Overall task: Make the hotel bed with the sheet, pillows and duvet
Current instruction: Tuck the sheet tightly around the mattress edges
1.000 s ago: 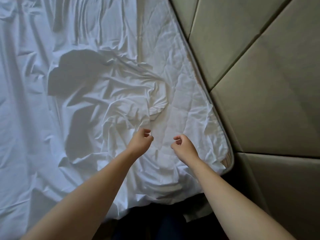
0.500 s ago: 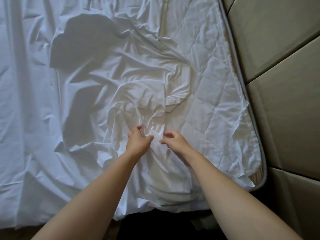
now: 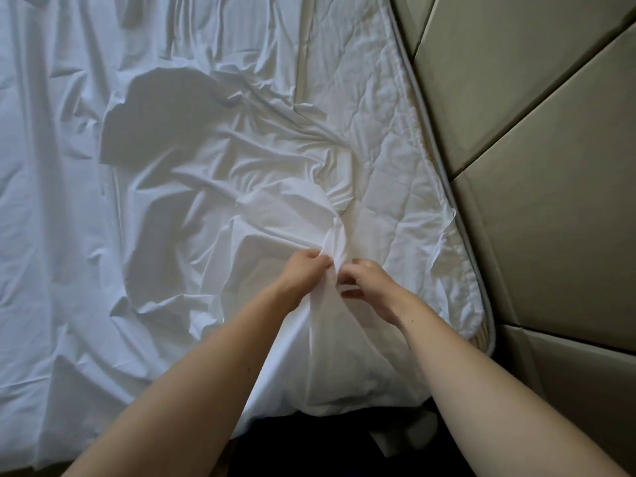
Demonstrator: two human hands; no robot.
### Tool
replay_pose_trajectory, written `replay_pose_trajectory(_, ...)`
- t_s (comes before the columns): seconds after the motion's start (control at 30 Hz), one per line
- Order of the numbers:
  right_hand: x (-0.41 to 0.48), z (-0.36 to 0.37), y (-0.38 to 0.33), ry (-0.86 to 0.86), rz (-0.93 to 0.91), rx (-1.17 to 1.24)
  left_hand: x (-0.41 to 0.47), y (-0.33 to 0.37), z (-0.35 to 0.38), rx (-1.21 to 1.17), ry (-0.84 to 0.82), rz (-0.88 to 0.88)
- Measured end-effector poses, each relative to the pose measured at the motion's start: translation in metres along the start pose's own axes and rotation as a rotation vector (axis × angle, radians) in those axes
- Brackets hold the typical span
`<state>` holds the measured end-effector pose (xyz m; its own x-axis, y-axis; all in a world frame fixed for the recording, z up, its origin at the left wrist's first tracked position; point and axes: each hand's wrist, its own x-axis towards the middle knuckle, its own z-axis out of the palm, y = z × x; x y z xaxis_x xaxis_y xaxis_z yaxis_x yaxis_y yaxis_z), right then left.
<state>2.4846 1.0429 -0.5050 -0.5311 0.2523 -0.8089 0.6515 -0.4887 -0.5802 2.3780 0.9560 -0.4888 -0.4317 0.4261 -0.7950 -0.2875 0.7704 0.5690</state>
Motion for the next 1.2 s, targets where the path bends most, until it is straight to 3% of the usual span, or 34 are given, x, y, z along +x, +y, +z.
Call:
replay_pose_trajectory(0.1,-0.010,-0.007,-0.015,0.081,0.077,0.236,-0.020,0.021,0.000,0.048,-0.130,-0.008)
replay_pose_trajectory(0.17,-0.019,-0.014,-0.027,0.027,0.150,0.373,-0.041,0.033,0.008,0.240,-0.375,-0.033)
replay_pose_trajectory(0.3,-0.039,-0.018,-0.051,-0.196,0.229,0.208,-0.075,0.042,0.044,0.554,-0.921,-0.196)
replay_pose_trajectory(0.37,-0.043,-0.017,-0.060,-0.083,0.172,0.125,-0.083,0.049,0.057,0.661,-1.016,-0.174)
replay_pose_trajectory(0.47,-0.051,-0.025,-0.069,0.261,-0.042,0.056,-0.078,0.068,0.051,0.758,-0.968,-0.107)
replay_pose_trajectory(0.53,-0.053,-0.040,-0.063,0.395,-0.077,-0.018,-0.068,0.081,0.037,0.740,-0.865,-0.091)
replay_pose_trajectory(0.6,-0.062,-0.056,-0.052,0.479,-0.062,-0.086,-0.055,0.092,0.027,0.651,-0.643,-0.091)
replay_pose_trajectory(0.7,-0.077,-0.070,-0.030,0.483,0.029,-0.167,-0.028,0.100,0.026,0.406,-0.159,0.036)
replay_pose_trajectory(0.77,-0.088,-0.074,-0.017,0.463,0.037,-0.165,-0.015,0.100,0.036,0.514,0.127,0.267)
replay_pose_trajectory(0.83,-0.093,-0.083,-0.005,0.567,-0.023,-0.192,-0.008,0.099,0.051,0.693,0.276,0.432)
replay_pose_trajectory(0.93,-0.113,-0.096,-0.003,0.874,-0.215,-0.183,-0.001,0.099,0.077,0.998,0.120,0.342)
replay_pose_trajectory(1.07,-0.138,-0.103,-0.006,1.038,-0.362,-0.142,0.002,0.121,0.109,0.759,-0.196,0.112)
replay_pose_trajectory(1.2,-0.146,-0.111,0.002,1.140,-0.374,-0.065,0.000,0.144,0.133,0.844,-0.243,0.126)
